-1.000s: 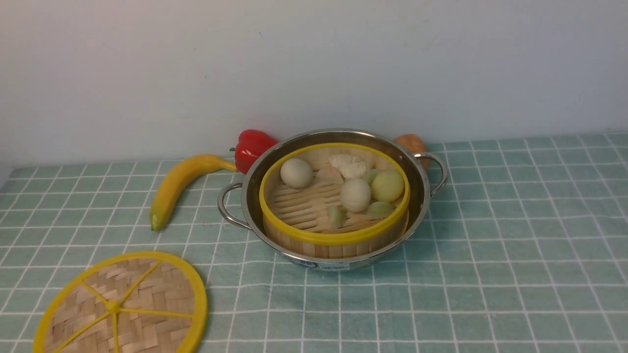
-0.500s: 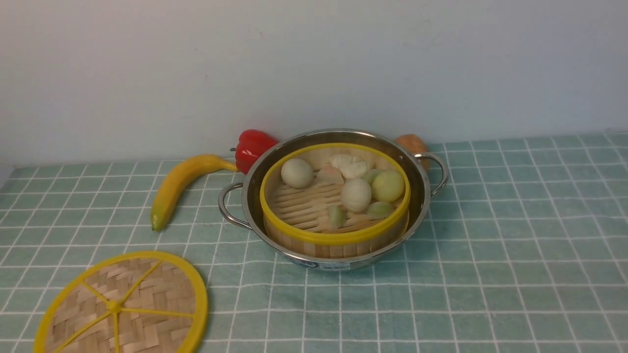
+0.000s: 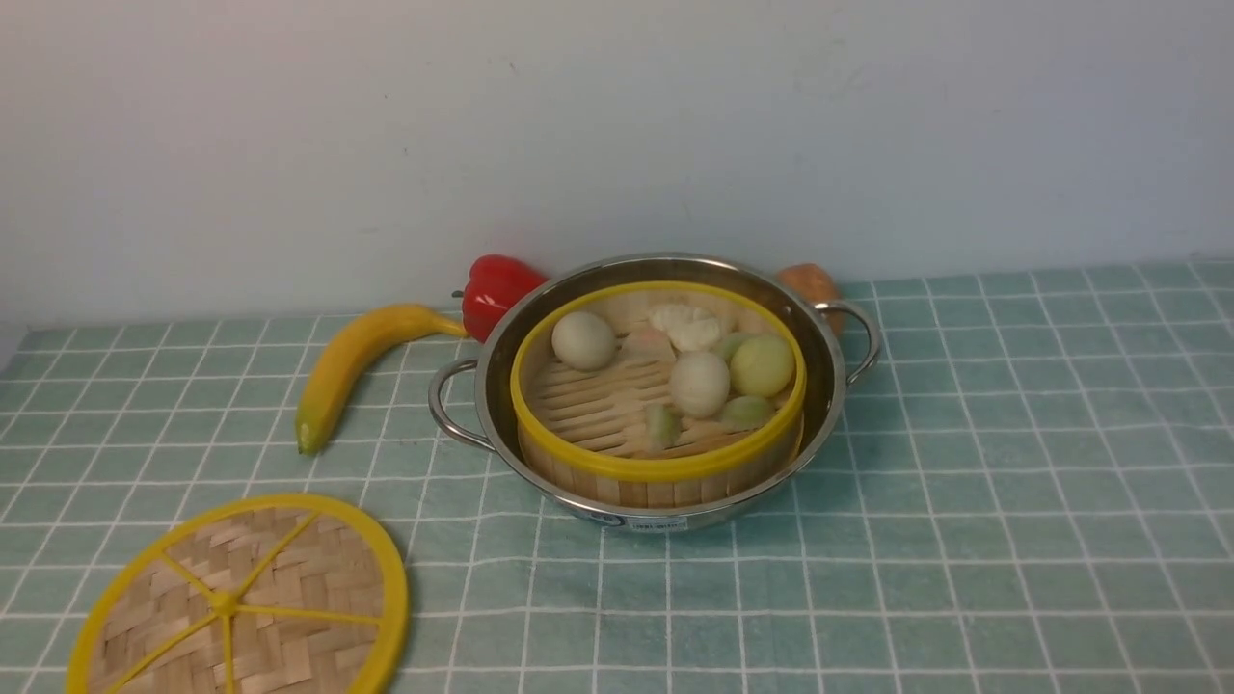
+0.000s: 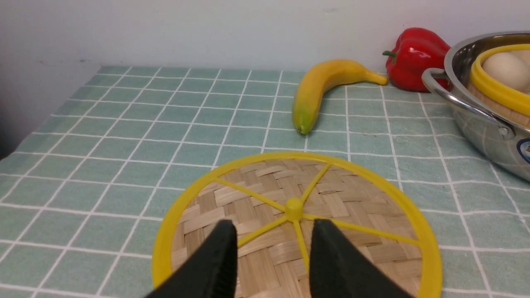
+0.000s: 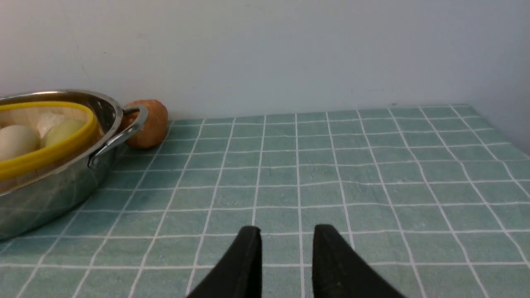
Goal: Place the steamer in the pot on the blue tablecloth, and put the lid on the steamer.
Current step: 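Grasp the bamboo steamer lid lying on the table by its centre knob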
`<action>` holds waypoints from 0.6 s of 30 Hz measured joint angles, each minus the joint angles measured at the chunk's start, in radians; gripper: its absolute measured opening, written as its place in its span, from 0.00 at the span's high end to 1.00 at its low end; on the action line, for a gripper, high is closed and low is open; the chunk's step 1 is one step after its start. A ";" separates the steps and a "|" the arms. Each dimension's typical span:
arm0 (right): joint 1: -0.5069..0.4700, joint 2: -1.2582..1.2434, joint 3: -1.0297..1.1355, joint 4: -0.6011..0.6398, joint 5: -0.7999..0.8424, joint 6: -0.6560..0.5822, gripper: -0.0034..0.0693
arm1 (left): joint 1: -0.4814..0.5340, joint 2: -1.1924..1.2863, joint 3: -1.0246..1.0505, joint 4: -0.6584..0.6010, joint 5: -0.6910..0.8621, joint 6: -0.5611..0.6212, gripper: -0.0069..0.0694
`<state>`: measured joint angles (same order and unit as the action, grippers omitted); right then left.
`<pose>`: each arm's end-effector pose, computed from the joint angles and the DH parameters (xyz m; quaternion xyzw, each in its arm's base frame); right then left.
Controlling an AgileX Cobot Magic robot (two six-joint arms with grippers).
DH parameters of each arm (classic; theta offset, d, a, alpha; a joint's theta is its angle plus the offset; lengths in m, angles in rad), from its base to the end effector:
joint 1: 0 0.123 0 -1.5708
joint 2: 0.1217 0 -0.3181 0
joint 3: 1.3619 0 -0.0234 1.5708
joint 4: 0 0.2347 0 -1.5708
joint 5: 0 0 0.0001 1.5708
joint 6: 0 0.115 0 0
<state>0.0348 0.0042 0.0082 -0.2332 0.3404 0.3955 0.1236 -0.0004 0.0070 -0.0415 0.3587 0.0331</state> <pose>0.0279 -0.0079 0.1746 0.0790 0.7877 0.0336 0.6100 0.0268 0.0016 0.1721 -0.0472 0.7968 0.0297 0.6017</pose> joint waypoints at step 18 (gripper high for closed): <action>0.000 0.000 0.000 0.023 0.003 -0.085 0.62 | 0.000 0.000 0.000 0.000 0.000 0.000 0.59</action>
<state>0.0348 0.0042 0.0084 -0.2098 0.3432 0.3108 0.1236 -0.0004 0.0070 -0.0415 0.3587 0.0331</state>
